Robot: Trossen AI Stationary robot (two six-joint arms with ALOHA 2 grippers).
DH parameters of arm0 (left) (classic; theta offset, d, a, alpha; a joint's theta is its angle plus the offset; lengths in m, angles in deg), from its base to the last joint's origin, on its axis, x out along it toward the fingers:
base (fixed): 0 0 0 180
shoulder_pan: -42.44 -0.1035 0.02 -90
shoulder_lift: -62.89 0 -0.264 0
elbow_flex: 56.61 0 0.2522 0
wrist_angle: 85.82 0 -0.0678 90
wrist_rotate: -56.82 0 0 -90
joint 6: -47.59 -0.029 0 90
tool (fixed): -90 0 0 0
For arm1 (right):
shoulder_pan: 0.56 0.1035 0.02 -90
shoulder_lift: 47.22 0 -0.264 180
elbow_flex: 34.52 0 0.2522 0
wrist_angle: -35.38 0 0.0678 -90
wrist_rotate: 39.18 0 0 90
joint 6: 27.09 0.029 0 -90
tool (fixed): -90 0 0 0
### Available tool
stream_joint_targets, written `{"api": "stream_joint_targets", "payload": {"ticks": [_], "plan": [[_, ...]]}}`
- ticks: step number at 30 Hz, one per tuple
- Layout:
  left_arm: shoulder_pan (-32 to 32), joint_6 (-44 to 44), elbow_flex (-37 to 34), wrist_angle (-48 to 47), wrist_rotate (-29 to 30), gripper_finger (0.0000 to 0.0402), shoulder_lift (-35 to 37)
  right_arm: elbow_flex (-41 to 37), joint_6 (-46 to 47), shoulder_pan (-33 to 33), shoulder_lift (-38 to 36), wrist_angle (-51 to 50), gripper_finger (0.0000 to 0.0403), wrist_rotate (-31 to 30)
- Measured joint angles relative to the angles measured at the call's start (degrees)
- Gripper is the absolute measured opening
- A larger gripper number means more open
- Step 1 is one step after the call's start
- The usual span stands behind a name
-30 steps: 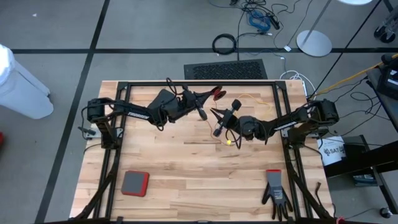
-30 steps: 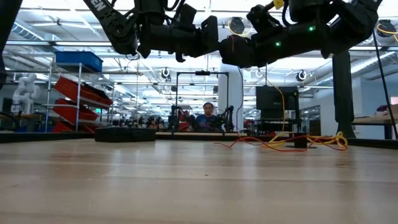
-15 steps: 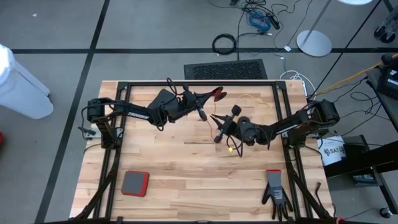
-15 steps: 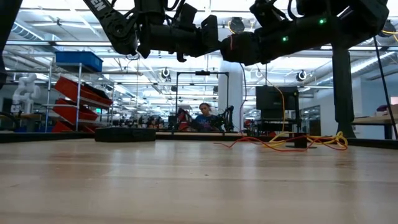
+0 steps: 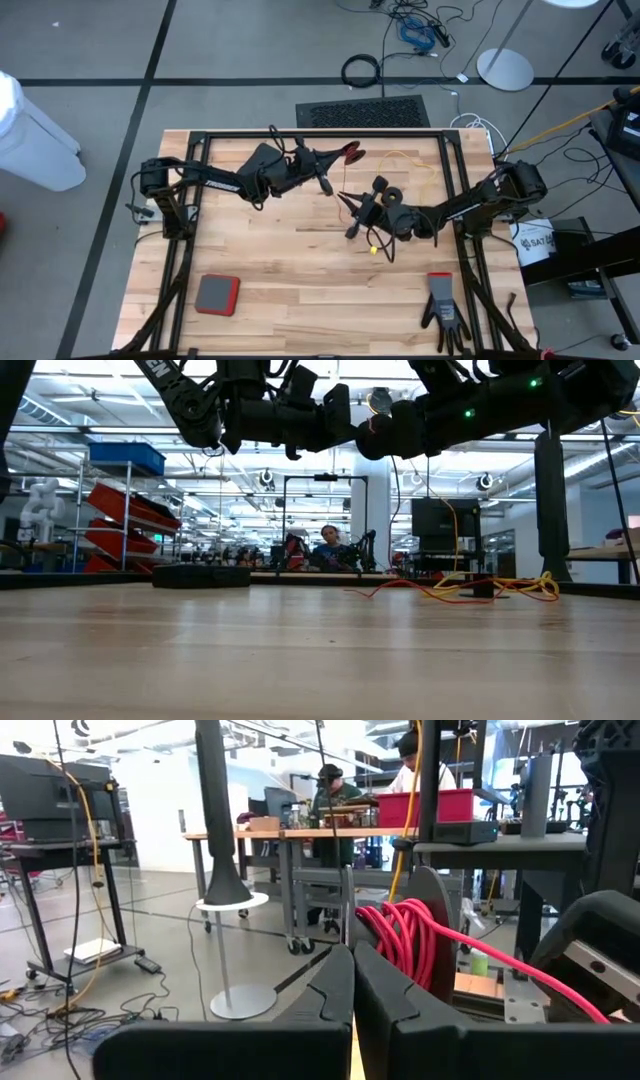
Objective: Coil cords
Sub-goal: Coil the red wire onto the black spool
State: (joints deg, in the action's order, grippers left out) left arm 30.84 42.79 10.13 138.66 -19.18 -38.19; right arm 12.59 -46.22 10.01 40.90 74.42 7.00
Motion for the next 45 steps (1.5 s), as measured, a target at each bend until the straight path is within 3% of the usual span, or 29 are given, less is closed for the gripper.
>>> {"api": "stream_joint_targets", "payload": {"ticks": [18,32,45], "plan": [[0.07,1.51,0.00,-0.49,-2.56,0.0000,0.01,0.00,0.37,1.12,-0.02,-0.02,0.0004,0.14],[-0.12,6.24,0.00,1.74,-7.84,0.0000,0.02,-0.02,3.58,-7.06,-0.02,-3.04,0.0000,3.00],[-1.31,18.86,0.00,6.61,-16.97,0.0000,0.07,-0.18,6.17,-11.74,-0.02,-8.90,0.0000,5.05]]}}
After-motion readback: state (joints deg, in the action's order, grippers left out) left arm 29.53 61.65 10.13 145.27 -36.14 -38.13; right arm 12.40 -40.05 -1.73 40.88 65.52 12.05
